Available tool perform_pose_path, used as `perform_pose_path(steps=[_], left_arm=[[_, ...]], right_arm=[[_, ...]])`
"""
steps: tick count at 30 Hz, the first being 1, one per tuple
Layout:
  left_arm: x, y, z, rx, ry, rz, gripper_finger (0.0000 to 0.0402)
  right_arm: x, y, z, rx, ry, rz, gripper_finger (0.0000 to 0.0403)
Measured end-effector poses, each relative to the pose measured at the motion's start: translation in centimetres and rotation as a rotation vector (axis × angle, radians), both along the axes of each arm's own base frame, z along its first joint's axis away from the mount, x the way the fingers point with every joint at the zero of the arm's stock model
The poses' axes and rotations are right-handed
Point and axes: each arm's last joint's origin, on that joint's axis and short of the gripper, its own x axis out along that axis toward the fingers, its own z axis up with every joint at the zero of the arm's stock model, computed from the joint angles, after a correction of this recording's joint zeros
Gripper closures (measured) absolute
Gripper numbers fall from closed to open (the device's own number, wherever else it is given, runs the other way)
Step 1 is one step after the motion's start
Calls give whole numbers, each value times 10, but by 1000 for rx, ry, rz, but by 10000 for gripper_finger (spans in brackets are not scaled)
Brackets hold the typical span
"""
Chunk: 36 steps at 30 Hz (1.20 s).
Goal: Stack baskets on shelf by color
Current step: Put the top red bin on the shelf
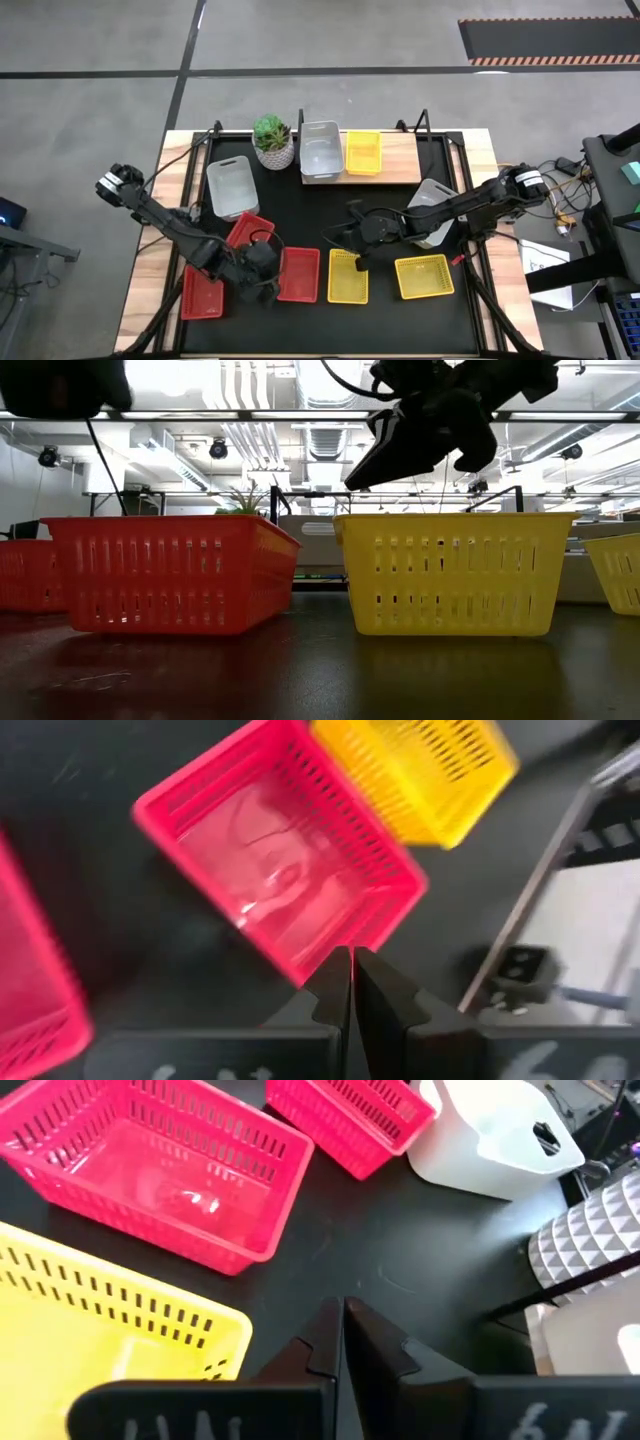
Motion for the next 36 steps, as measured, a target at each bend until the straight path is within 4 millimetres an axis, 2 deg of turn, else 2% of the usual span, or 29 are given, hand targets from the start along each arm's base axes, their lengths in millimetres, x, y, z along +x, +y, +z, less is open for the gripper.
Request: perform_pose_path(steps=[7, 12, 17, 20, 24, 29, 36], left_arm=[[8, 2, -22, 145, 278, -23, 402], [13, 7, -29, 41, 396, -10, 402], [9, 18, -37, 61, 439, -10, 399], [5, 28, -35, 52, 486, 5, 377], [3, 40, -24, 64, 464, -21, 323], [12, 67, -21, 90, 446, -20, 261], [16, 79, -21, 101, 454, -71, 226]], right_arm=[[-2, -1, -4, 5, 18, -7, 394], [-2, -1, -3, -2, 17, -2, 394], [-1, -1, -2, -29, 11, 17, 394], [0, 0, 0, -29, 3, 18, 394], [0, 0, -1, -24, 8, 14, 394], [-1, -1, -1, -52, 13, 33, 394], [0, -3, -1, -42, 10, 18, 394]])
